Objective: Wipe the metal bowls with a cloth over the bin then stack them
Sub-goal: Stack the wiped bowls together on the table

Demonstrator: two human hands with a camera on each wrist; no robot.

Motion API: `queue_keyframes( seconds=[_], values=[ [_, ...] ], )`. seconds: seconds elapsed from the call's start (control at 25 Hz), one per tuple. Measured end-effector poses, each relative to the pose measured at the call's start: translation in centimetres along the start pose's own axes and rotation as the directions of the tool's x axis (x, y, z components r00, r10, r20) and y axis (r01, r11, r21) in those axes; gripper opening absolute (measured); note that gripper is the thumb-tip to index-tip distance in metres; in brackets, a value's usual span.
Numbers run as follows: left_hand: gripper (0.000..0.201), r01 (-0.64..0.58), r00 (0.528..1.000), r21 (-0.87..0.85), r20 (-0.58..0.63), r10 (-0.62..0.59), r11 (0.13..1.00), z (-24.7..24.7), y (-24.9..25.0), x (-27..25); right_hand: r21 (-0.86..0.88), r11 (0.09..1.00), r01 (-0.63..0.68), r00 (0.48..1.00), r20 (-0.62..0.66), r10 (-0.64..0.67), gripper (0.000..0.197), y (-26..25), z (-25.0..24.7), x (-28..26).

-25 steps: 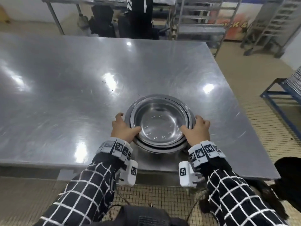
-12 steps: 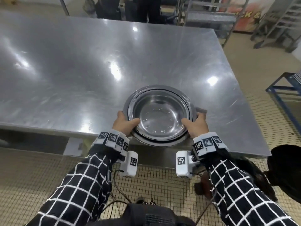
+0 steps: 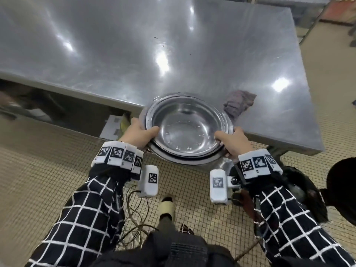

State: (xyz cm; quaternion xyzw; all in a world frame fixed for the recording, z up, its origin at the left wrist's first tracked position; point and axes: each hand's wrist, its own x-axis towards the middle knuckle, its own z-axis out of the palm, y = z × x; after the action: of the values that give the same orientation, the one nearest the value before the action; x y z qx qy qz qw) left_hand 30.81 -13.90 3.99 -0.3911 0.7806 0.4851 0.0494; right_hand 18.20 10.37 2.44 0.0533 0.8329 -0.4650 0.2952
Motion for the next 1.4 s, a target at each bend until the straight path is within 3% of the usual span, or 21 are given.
queue_keyframes(
  seconds=[0.28,0.4,0.52,0.64,0.8,1.0,1.08,1.2,1.36,1.4],
  values=[
    [0.065,0.138,0.990,0.003,0.037,-0.138,0.990,0.2,-7.2,-3.6,-0.004,0.995,-0.101,0.988,0.116,0.101,0.070,6.3,4.3,-2.2],
    [0.045,0.179,0.981,0.048,0.063,-0.182,0.983,1.4,-8.9,-3.5,-0.004,0.987,-0.159,0.980,0.124,0.159,0.065,8.9,5.3,-1.7],
    [0.052,0.184,0.971,0.112,0.132,-0.198,0.976,3.6,-10.3,-1.7,-0.013,0.975,-0.221,0.973,0.072,0.221,0.060,12.0,5.8,-0.5],
    [0.040,0.190,0.960,0.187,0.172,-0.222,0.964,7.1,-12.4,1.5,-0.019,0.965,-0.261,0.965,-0.017,0.260,0.062,15.5,6.7,1.7],
    [0.050,0.177,0.949,0.326,0.193,-0.249,0.929,12.9,-16.4,7.5,-0.029,0.959,-0.282,0.955,-0.103,0.277,0.069,21.0,9.2,8.0],
    [0.048,0.125,0.936,0.442,0.244,-0.253,0.888,22.0,-22.3,19.2,0.021,0.955,-0.294,0.949,-0.115,0.295,0.088,30.0,13.3,21.1],
    [0.051,0.093,0.940,0.421,0.262,-0.220,0.902,25.4,-24.7,23.9,-0.007,0.963,-0.268,0.957,-0.115,0.265,0.084,31.4,14.1,24.8],
    [0.081,0.008,0.979,0.327,0.190,-0.074,0.945,31.2,-28.4,31.4,0.002,0.983,-0.184,0.973,-0.142,0.183,0.067,35.1,15.1,32.0],
    [0.076,-0.034,0.984,0.253,0.177,-0.012,0.967,36.1,-29.6,38.1,0.064,0.997,-0.039,0.959,-0.279,0.055,0.057,38.3,16.3,40.2],
    [0.081,-0.015,0.985,0.212,0.168,-0.022,0.977,36.7,-29.7,39.2,0.052,0.998,-0.029,0.960,-0.276,0.042,0.066,38.2,16.2,41.1]
  ],
)
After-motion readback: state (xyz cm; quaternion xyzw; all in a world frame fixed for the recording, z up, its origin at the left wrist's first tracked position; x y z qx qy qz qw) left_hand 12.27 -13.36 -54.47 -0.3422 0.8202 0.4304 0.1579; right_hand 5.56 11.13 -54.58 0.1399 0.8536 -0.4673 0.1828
